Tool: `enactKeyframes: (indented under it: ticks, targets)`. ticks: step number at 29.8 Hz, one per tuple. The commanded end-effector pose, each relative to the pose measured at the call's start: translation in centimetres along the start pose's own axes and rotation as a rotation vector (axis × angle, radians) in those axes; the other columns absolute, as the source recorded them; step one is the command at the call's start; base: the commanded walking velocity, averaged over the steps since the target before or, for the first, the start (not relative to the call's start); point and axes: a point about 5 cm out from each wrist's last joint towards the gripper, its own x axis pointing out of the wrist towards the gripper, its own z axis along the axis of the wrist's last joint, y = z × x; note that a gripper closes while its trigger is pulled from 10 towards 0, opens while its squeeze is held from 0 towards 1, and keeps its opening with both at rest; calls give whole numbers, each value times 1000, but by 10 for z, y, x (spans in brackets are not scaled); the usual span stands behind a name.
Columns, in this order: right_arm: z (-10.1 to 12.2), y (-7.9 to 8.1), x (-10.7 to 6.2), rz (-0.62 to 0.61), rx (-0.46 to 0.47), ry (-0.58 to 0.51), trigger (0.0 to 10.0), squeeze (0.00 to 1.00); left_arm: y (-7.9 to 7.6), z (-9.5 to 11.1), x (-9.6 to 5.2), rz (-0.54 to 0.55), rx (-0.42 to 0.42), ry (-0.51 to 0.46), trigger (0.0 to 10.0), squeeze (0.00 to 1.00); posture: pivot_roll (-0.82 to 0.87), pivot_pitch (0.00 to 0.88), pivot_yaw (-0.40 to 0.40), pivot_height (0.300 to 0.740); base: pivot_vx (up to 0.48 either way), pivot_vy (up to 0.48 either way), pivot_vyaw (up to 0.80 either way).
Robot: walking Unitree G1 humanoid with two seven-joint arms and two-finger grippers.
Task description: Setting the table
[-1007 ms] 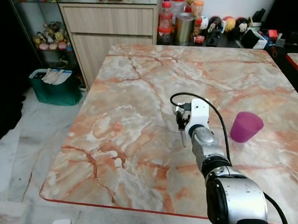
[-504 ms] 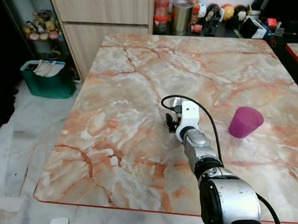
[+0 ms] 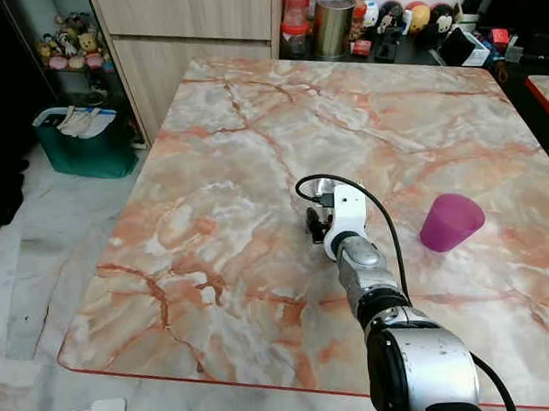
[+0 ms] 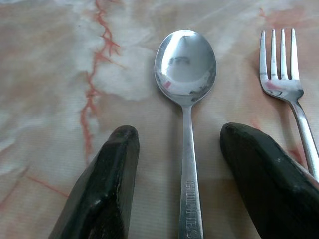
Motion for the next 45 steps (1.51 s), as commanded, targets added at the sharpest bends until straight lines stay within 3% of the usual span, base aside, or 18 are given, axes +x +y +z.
enactKeyframes:
  ticks: [1,14,27,40,41,43,44,45]
  targets:
    - [-4,2,0,-1,0,31,0,0,-3,-62,-28,-26,24,262,10000,0,181,193,-88,740,0,0,0]
    - [-1,2,1,-21,-4,34,0,0,-6,-54,-21,-78,11,289,10000,0,176,155,-69,740,0,0,0]
    - [8,4,3,-11,-17,12,0,0,-10,-32,-6,-81,-2,265,10000,0,170,62,-71,740,0,0,0]
    - [0,4,1,-8,-15,24,0,0,-12,-38,-9,-95,-4,291,10000,0,165,67,-66,740,0,0,0]
    - [2,5,1,4,-5,3,10000,0,-11,-39,-10,-92,-4,293,10000,0,165,66,-65,740,0,0,0]
    - [4,6,2,14,4,-12,10000,0,-11,-40,-10,-90,-5,294,10000,0,165,66,-65,740,0,0,0]
    - [6,7,2,14,-1,-24,10000,1000,-11,-40,-10,-89,-5,295,10000,0,164,70,-65,740,0,0,0]
    - [8,7,2,17,-10,-34,10000,1000,-11,-40,-10,-89,-4,295,10000,0,161,75,-65,740,0,0,0]
